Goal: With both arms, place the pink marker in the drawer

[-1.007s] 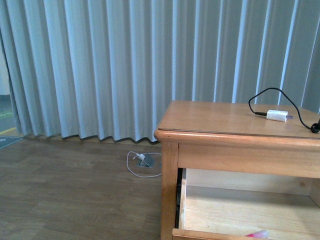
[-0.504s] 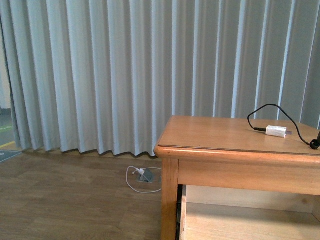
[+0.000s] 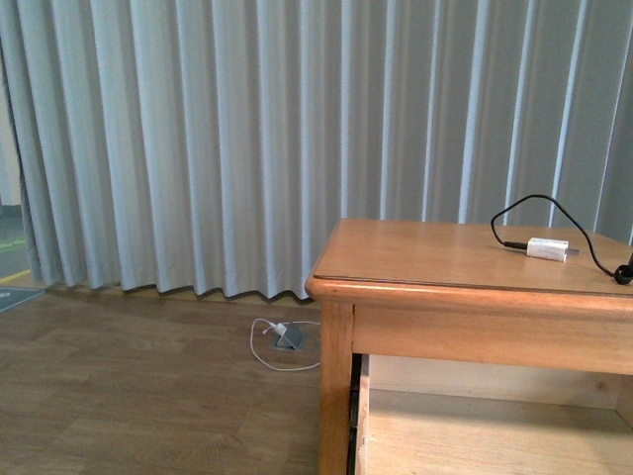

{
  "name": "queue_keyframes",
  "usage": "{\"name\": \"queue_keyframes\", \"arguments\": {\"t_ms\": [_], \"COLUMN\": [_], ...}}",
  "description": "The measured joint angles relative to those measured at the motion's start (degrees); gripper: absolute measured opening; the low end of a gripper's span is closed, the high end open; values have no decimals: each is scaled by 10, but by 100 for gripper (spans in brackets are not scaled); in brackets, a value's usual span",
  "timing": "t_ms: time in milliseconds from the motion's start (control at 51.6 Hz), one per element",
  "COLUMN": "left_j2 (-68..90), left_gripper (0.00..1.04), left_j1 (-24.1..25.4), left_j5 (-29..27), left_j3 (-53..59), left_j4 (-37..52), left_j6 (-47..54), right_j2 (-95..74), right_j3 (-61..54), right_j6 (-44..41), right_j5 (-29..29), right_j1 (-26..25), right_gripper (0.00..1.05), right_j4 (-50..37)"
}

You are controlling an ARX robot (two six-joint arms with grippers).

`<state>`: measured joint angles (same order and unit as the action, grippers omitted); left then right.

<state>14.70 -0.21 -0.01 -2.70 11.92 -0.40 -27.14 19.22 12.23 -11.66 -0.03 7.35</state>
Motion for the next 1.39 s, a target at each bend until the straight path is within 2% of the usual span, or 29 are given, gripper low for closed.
{"name": "queue_keyframes", "arguments": {"t_ms": [271, 387, 639, 697, 717, 775, 833, 988, 1181, 1394], "left_j2": [-47, -126, -144, -144, -144, -144, -144, -144, -144, -144], "left_gripper": [4, 4, 4, 14, 18, 29, 40, 66, 100, 99], "left_j1": [1, 1, 1, 1, 1, 1, 1, 1, 1, 1], "left_j5": [0, 0, 0, 0, 0, 0, 0, 0, 0, 0], "left_j3": [14, 14, 14, 14, 14, 14, 14, 14, 14, 14], "left_j4": [-16, -112, -118, -118, -118, -118, -118, -118, -118, -118], "left_j6": [1, 1, 1, 1, 1, 1, 1, 1, 2, 2], "right_j2": [0, 0, 0, 0, 3, 3, -6, -96, -240, -431], "right_j3": [0, 0, 0, 0, -3, -17, -16, -9, 5, 16], "right_j6": [0, 0, 0, 0, -9, -49, -71, -111, -149, -155], "right_j5": [0, 0, 0, 0, 19, 120, 160, 121, 83, 86], "right_j1": [0, 0, 0, 0, 5, 28, 32, 2, -11, -6], "right_gripper": [96, 96, 96, 96, 96, 96, 96, 96, 96, 96], "right_j4": [0, 0, 0, 0, -9, -56, -53, 7, -37, -164]}}
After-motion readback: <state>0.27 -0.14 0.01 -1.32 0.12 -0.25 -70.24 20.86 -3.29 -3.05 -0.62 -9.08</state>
